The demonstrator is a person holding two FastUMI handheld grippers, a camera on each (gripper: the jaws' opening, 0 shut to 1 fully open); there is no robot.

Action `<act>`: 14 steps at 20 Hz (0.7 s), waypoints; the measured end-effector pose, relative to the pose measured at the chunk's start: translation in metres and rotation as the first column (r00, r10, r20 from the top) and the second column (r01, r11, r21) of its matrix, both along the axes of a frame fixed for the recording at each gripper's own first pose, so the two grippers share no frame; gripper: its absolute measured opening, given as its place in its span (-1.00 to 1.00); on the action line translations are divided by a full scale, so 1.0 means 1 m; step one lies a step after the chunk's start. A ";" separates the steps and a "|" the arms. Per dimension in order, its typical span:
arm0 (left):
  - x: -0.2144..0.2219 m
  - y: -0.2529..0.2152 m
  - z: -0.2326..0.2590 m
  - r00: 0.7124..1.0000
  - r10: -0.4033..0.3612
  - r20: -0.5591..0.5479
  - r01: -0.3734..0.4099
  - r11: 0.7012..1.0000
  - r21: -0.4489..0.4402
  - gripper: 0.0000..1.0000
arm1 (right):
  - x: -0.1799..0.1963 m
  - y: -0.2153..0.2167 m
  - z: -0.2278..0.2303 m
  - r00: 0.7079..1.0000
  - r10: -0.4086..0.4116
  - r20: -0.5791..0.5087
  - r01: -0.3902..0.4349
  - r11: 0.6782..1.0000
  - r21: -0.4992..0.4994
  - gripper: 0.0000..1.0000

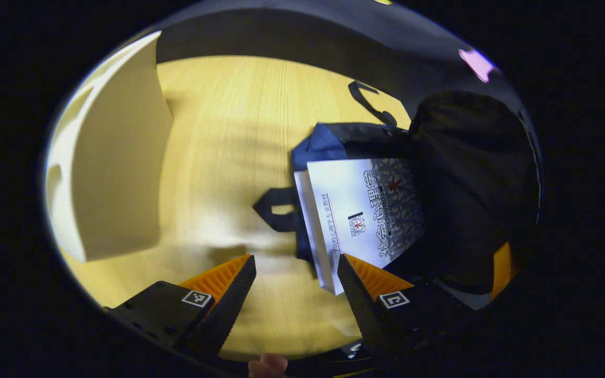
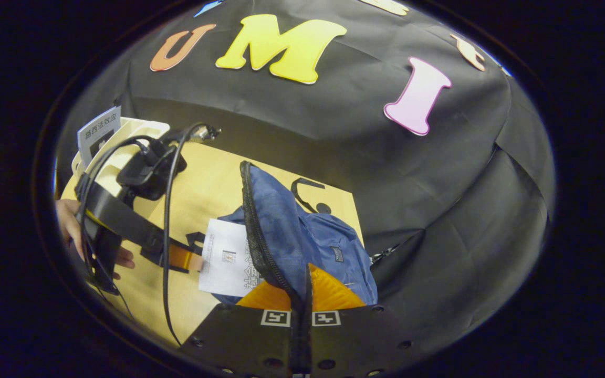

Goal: Open the schoolbag, grab two books from the bookshelf and put them into the schoolbag.

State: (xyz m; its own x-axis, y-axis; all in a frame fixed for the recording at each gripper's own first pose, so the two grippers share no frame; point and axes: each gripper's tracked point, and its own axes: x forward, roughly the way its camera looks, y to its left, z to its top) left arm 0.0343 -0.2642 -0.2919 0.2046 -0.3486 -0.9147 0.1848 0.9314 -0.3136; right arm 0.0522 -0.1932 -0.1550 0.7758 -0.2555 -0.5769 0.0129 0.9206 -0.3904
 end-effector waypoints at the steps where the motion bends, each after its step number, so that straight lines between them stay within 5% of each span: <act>1: 0.007 0.007 0.006 0.998 -0.014 0.064 0.013 1.000 0.027 0.99 | 0.000 0.000 0.001 1.000 0.001 0.004 -0.001 1.000 0.000 -1.00; 4: 0.024 0.022 0.042 0.977 -0.018 0.211 0.006 0.998 0.059 0.98 | -0.001 0.008 0.004 1.000 0.014 0.010 -0.015 1.000 0.013 -1.00; 10: 0.047 0.034 0.111 0.926 0.061 0.372 -0.047 0.998 -0.048 0.99 | -0.001 0.025 0.007 0.999 0.028 0.022 -0.028 0.999 0.028 -1.00; 12: 0.065 0.052 0.150 0.866 0.057 0.496 -0.051 0.998 -0.026 0.99 | -0.001 0.024 0.006 1.000 0.016 0.021 -0.017 0.999 0.037 -1.00; 14: 0.079 0.073 0.191 0.765 0.026 0.644 -0.056 0.998 0.027 0.98 | 0.000 0.024 0.006 1.000 0.009 0.023 -0.010 0.999 0.038 -1.00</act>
State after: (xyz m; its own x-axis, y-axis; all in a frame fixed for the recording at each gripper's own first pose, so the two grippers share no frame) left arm 0.1136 -0.1912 -0.1008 0.7630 -0.2914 -0.5770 0.2908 0.9519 -0.0962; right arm 0.0522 -0.1692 -0.1488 0.7911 -0.2265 -0.5682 0.0126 0.9347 -0.3552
